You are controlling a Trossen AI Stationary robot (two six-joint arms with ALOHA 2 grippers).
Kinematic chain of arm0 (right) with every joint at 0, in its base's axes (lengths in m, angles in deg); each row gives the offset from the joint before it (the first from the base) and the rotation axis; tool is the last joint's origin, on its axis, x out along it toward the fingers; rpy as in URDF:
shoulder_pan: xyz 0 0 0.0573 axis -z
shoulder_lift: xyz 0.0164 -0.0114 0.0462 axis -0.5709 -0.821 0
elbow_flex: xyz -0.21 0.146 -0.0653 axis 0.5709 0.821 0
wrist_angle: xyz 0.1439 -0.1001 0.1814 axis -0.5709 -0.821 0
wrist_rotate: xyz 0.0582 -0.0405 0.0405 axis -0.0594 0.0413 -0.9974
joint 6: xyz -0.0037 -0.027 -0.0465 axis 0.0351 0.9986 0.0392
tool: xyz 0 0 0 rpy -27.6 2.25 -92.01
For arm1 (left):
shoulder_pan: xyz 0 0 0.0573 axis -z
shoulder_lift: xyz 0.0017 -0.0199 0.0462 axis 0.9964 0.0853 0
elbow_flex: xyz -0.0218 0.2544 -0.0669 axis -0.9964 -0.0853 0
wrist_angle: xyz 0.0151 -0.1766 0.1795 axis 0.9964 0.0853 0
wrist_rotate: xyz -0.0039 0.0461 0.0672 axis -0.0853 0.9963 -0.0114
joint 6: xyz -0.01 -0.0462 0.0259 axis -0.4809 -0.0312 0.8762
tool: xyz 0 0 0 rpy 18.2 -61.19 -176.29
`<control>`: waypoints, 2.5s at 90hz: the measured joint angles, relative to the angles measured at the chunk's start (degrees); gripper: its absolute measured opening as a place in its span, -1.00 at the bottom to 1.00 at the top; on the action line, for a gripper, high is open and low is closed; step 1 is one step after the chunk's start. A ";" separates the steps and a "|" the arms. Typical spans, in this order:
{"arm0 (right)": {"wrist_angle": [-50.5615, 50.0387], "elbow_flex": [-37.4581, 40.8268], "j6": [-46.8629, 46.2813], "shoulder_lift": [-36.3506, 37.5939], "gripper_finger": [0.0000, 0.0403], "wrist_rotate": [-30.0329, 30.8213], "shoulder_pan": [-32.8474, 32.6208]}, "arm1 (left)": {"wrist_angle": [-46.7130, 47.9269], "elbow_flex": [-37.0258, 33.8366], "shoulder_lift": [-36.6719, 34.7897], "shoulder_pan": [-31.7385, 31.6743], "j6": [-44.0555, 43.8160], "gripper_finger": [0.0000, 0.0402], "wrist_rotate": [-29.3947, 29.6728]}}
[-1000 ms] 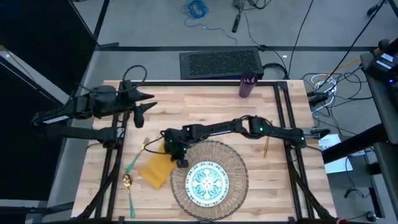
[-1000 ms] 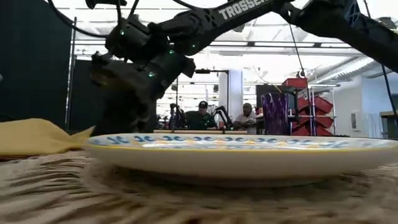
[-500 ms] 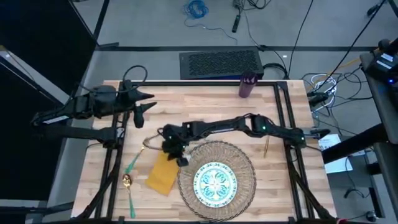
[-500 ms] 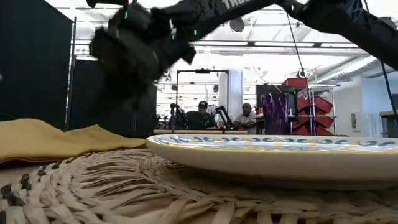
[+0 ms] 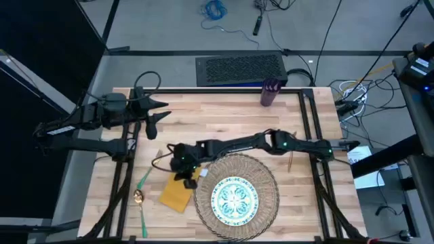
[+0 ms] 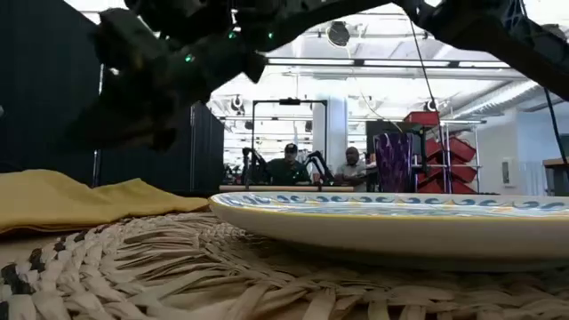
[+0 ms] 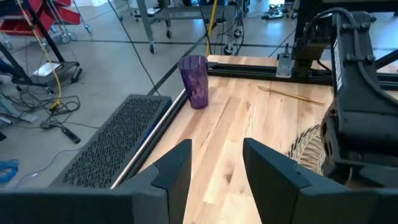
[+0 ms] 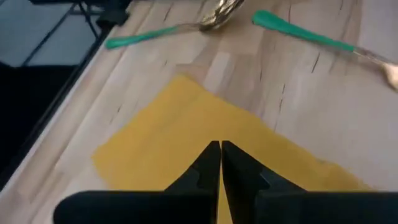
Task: Set table place
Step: Move the folded yellow table napkin to the left of the brown placemat, then put the green fork on the yellow table napkin
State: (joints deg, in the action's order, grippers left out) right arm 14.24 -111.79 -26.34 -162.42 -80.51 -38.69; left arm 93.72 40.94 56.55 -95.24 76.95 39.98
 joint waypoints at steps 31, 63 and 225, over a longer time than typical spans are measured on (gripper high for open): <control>-3.70 1.63 1.22 -0.05 -1.00 3.63 -1.80 | -0.03 0.00 0.00 0.01 -1.95 -0.34 0.00; -3.86 5.62 1.42 0.00 -1.00 0.23 -2.62 | 0.07 0.00 0.00 0.02 -4.26 -0.34 0.00; -63.52 -2.74 13.89 25.83 -1.00 17.73 6.23 | 8.56 -3.76 1.08 10.60 -25.90 -0.35 -14.47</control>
State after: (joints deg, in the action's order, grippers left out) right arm -49.28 -114.53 -12.44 -136.58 -62.78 -32.46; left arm 102.28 37.19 57.63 -84.63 51.05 25.51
